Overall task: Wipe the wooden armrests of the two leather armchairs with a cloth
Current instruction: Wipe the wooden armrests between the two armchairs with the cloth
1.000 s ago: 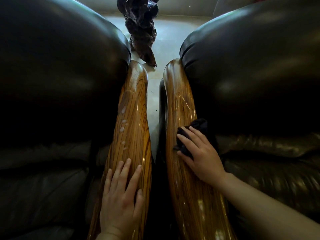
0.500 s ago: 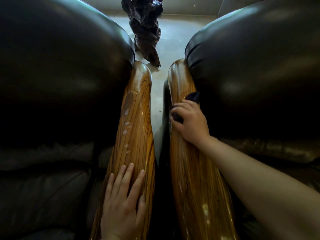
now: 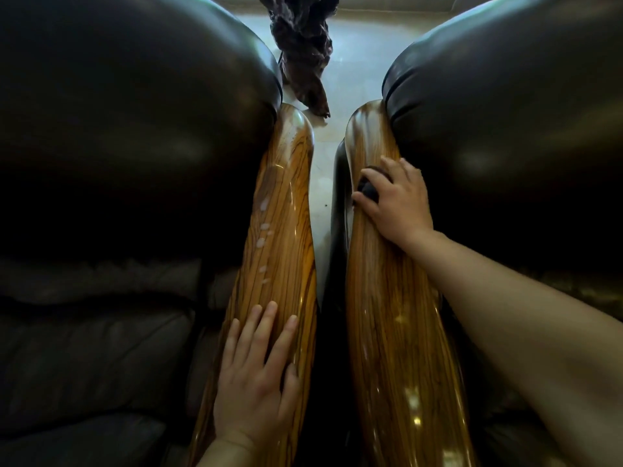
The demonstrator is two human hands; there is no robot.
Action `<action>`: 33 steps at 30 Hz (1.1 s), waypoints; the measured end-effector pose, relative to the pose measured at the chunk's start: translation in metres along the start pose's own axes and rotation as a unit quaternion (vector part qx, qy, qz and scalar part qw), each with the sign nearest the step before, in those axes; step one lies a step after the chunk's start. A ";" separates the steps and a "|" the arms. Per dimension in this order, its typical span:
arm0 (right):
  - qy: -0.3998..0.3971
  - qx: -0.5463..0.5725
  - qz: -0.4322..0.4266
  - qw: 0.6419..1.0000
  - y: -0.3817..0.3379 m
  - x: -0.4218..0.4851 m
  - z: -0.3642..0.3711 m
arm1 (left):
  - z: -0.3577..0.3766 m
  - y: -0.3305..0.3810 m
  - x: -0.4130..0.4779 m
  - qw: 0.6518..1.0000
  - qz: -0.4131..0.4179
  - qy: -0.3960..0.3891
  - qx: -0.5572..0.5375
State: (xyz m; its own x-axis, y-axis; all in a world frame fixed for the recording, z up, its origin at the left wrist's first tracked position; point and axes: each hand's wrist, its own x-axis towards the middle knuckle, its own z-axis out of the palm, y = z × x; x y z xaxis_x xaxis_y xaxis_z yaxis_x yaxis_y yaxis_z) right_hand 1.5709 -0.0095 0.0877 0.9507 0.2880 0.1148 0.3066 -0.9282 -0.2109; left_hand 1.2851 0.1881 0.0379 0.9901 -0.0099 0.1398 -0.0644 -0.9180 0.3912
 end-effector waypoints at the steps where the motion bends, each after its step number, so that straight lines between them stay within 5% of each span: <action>1: 0.015 0.005 0.017 1.000 -0.004 -0.002 0.003 | -0.001 0.001 0.000 1.000 -0.004 -0.004 0.001; 4: 0.019 0.047 0.002 0.999 -0.014 -0.044 0.010 | -0.004 0.003 0.000 1.000 -0.014 -0.020 0.005; 9: -0.040 0.049 -0.149 0.987 0.005 -0.144 0.012 | -0.003 0.003 -0.002 1.000 -0.020 -0.021 -0.001; 14: -0.012 0.078 0.033 0.996 0.024 -0.044 0.004 | 0.002 0.000 -0.001 1.000 -0.002 -0.003 0.006; 21: -0.004 -0.047 0.050 0.998 -0.006 0.058 0.011 | 0.003 -0.001 0.002 1.000 0.003 0.002 0.015; 27: -0.069 -0.043 -0.190 0.978 -0.033 -0.071 -0.001 | -0.001 0.000 0.000 1.000 0.004 -0.002 0.026; 30: -0.132 0.018 -0.341 0.931 -0.021 -0.166 0.004 | -0.002 0.003 -0.001 1.000 -0.006 -0.011 0.015; 33: -0.113 -0.004 -0.411 0.905 -0.006 -0.159 0.006 | 0.000 0.001 -0.002 1.000 -0.007 -0.015 0.018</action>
State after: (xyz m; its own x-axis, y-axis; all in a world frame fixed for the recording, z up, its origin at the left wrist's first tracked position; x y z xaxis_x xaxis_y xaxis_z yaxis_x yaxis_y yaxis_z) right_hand 1.4178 -0.0486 0.0651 0.3870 0.9217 0.0282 0.9149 -0.3799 -0.1364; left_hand 1.2832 0.1874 0.0384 0.9942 -0.0090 0.1070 -0.0472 -0.9318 0.3600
